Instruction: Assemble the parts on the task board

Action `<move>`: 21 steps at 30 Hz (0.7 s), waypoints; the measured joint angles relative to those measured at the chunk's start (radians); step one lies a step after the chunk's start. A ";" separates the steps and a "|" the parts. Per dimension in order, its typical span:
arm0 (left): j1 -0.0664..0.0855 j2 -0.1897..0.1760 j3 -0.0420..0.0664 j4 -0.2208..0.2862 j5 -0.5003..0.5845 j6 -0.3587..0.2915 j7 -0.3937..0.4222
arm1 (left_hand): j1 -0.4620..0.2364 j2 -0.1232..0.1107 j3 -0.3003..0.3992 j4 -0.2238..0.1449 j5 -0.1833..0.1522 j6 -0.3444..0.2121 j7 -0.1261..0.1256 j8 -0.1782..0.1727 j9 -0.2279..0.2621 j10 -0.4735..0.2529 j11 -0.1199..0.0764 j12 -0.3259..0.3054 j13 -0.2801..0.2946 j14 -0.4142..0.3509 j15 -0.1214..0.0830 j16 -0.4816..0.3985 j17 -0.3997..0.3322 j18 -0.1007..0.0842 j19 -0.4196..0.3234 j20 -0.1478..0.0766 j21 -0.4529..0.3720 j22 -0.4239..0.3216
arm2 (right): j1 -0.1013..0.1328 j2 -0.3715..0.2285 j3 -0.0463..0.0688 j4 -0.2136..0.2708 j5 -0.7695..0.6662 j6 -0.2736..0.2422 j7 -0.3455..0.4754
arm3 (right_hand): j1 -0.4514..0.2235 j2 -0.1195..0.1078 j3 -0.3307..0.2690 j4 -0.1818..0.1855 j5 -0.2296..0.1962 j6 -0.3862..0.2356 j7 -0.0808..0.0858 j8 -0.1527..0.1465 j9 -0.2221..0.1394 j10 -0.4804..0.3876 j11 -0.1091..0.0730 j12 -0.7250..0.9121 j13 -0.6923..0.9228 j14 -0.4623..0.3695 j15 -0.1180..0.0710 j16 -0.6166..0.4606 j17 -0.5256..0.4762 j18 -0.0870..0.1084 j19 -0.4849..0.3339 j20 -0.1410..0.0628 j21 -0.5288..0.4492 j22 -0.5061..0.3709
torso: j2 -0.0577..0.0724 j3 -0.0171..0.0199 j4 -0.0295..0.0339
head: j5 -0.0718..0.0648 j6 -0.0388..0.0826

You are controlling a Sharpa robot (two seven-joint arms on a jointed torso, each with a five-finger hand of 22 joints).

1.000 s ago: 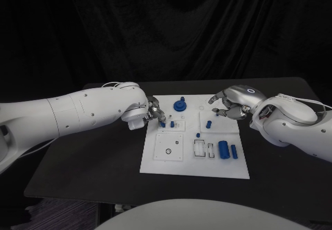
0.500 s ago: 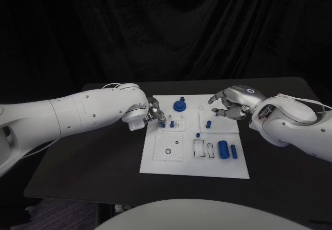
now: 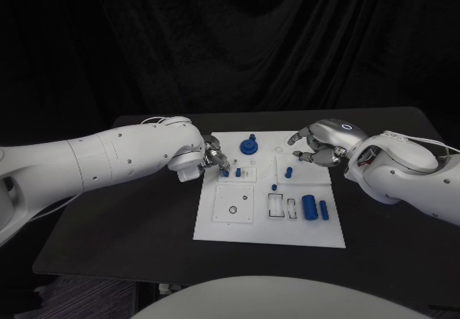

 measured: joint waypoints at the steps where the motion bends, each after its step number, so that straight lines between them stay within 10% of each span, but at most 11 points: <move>1: 0.000 -0.002 0.000 0.002 0.000 -0.002 0.002 | 0.002 0.001 0.000 0.000 0.000 0.000 0.000 0.000 0.000 0.000 0.000 0.000 0.000 0.000 0.000 0.000 0.000 0.000 0.000 0.000 0.000 0.000 | 0.000 0.000 0.000 0.000 0.000 0.000 0.000 | 0.000 0.000 0.000 0.000 0.000 0.000 0.000 0.000 0.000 0.000 0.000 0.000 0.000 0.000 0.000 0.000 0.000 0.000 0.000 0.000 0.000 0.000 | 0.000 -0.0001 -0.0001 | 0.000 0.000; 21: -0.011 -0.072 -0.005 0.100 -0.060 -0.102 0.062 | 0.032 -0.012 -0.017 -0.016 0.050 0.000 0.000 0.030 0.027 0.000 0.000 0.000 0.000 0.000 0.000 0.000 0.000 0.000 0.001 -0.001 0.012 0.000 | -0.005 -0.007 0.000 -0.001 0.001 0.001 0.000 | 0.008 0.000 0.000 0.000 0.000 0.004 0.004 0.000 -0.002 0.000 0.000 0.000 0.000 0.000 0.000 0.000 0.000 0.000 0.000 0.000 0.000 0.000 | -0.002 0.0001 0.0006 | -0.003 0.000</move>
